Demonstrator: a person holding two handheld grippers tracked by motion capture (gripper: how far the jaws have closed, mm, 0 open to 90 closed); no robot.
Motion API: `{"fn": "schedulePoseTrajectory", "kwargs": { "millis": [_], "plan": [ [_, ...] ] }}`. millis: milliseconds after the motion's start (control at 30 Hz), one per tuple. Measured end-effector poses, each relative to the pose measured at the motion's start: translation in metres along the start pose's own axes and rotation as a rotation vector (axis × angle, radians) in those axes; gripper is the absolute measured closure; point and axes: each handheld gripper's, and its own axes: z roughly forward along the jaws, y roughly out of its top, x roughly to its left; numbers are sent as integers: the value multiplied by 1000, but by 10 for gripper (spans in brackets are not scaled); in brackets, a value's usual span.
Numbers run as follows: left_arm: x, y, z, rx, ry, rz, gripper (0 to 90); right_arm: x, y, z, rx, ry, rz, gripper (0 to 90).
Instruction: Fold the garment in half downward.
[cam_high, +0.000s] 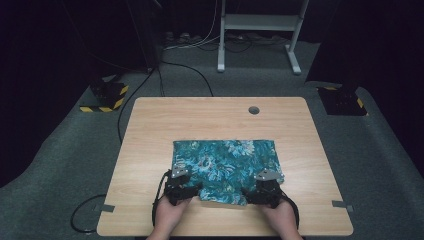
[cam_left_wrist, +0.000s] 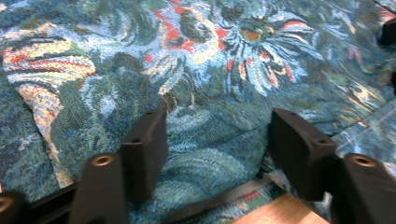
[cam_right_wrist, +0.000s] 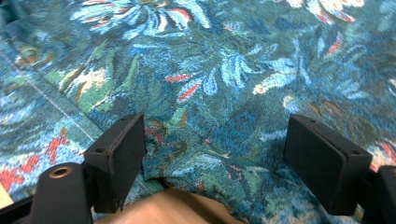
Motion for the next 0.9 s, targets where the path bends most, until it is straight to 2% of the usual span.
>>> {"fn": "schedulePoseTrajectory", "kwargs": {
  "millis": [67,200,267,367,433,600,733,900],
  "plan": [
    [-5,2,-2,-18,-9,17,313,0,3,-2,-3,0,10,213],
    [-16,8,-1,-43,-43,35,267,3,6,-7,-62,13,18,206],
    [-20,10,2,-39,-69,35,230,5,7,-6,-72,24,20,191],
    [-24,10,8,-27,-78,46,169,9,8,-1,-71,35,14,169],
    [-24,9,13,-10,-72,51,156,10,8,3,-61,45,11,154],
    [-20,6,19,15,-43,49,157,13,9,6,-59,26,-11,152],
    [-14,6,21,4,-25,52,158,11,7,10,-43,30,-8,143],
    [-12,10,26,2,1,100,158,7,8,16,-55,41,5,129]
  ]
}}
